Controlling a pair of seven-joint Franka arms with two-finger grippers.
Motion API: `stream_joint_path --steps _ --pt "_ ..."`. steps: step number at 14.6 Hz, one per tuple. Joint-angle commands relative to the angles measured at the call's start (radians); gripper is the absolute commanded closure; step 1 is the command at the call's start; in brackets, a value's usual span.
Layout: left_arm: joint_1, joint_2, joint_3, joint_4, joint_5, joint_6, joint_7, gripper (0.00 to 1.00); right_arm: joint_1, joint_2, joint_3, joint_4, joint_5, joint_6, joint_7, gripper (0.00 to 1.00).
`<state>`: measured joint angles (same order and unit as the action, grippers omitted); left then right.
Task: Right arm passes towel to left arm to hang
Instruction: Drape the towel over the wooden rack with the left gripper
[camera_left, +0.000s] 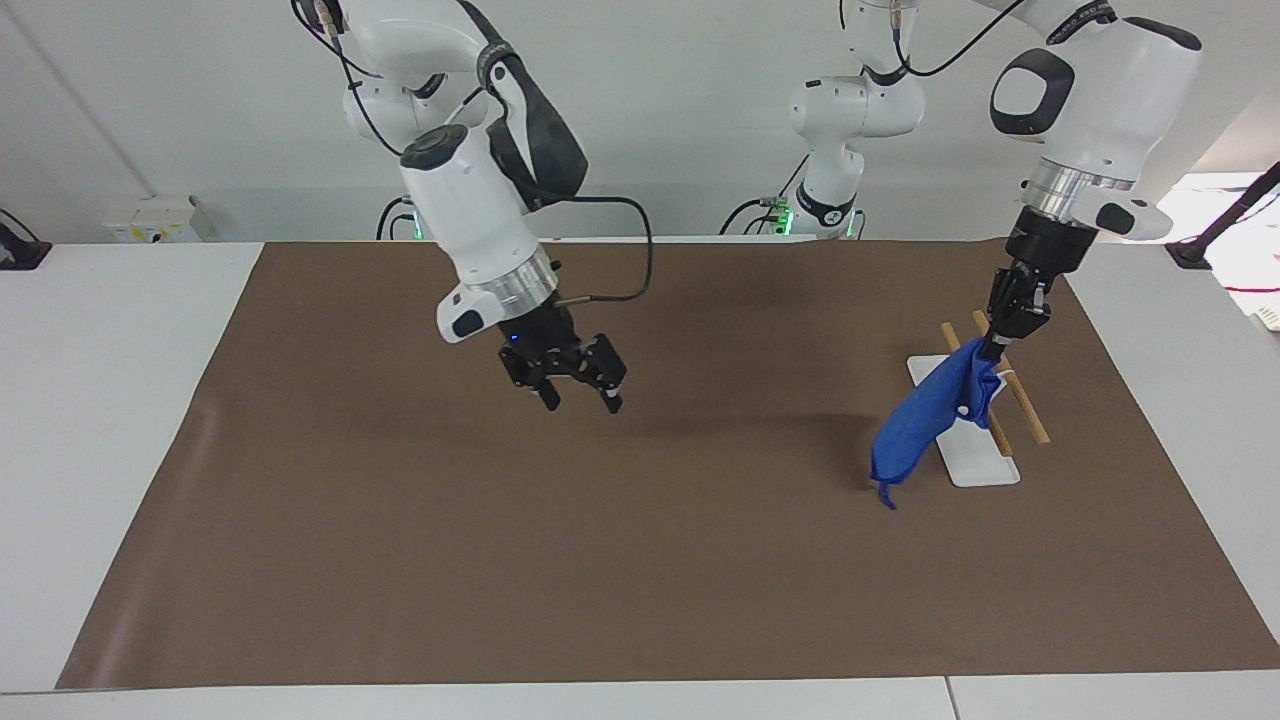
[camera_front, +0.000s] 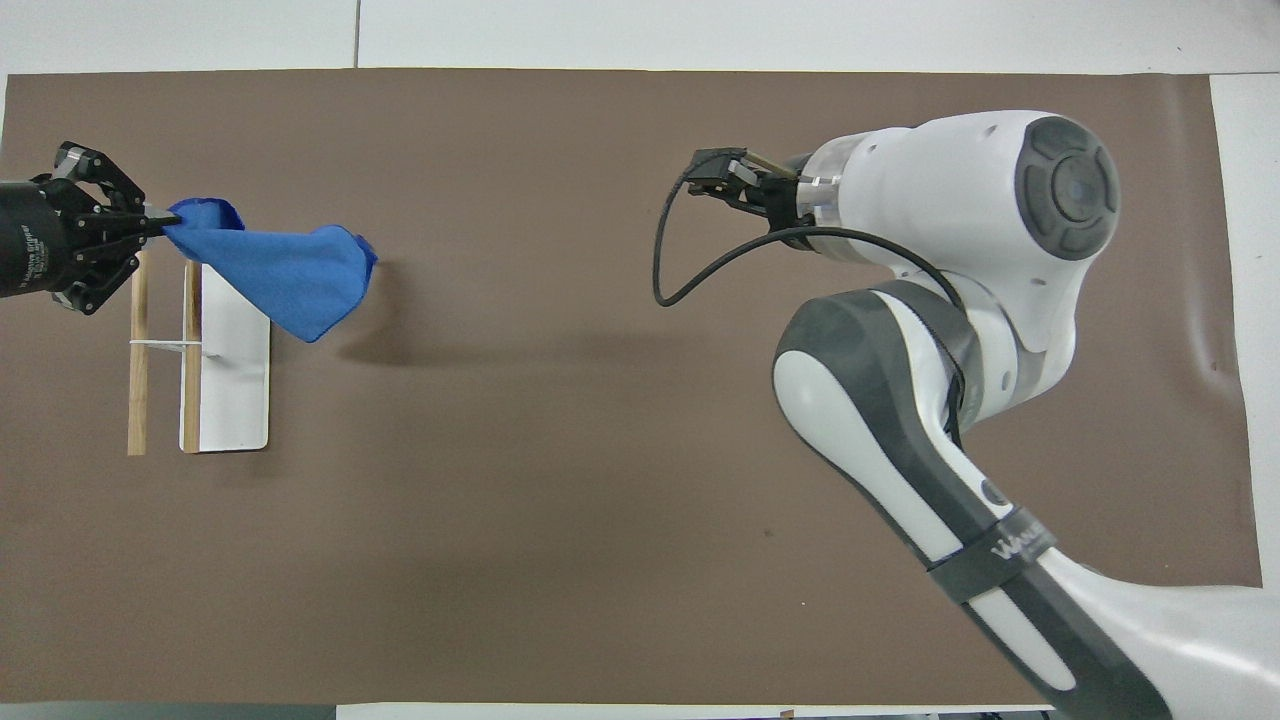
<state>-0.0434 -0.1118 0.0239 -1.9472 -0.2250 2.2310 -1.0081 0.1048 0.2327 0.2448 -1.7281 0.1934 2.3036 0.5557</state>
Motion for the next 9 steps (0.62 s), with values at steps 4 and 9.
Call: stream_joint_path --steps 4,9 --pt "0.075 0.012 -0.004 -0.012 0.016 0.01 0.293 1.0 -0.097 -0.044 0.011 0.001 -0.244 -0.24 -0.157 0.0" --pt "0.189 0.014 -0.005 -0.026 0.013 0.038 0.436 1.0 -0.105 -0.102 0.011 0.01 -0.312 -0.401 -0.158 0.0"
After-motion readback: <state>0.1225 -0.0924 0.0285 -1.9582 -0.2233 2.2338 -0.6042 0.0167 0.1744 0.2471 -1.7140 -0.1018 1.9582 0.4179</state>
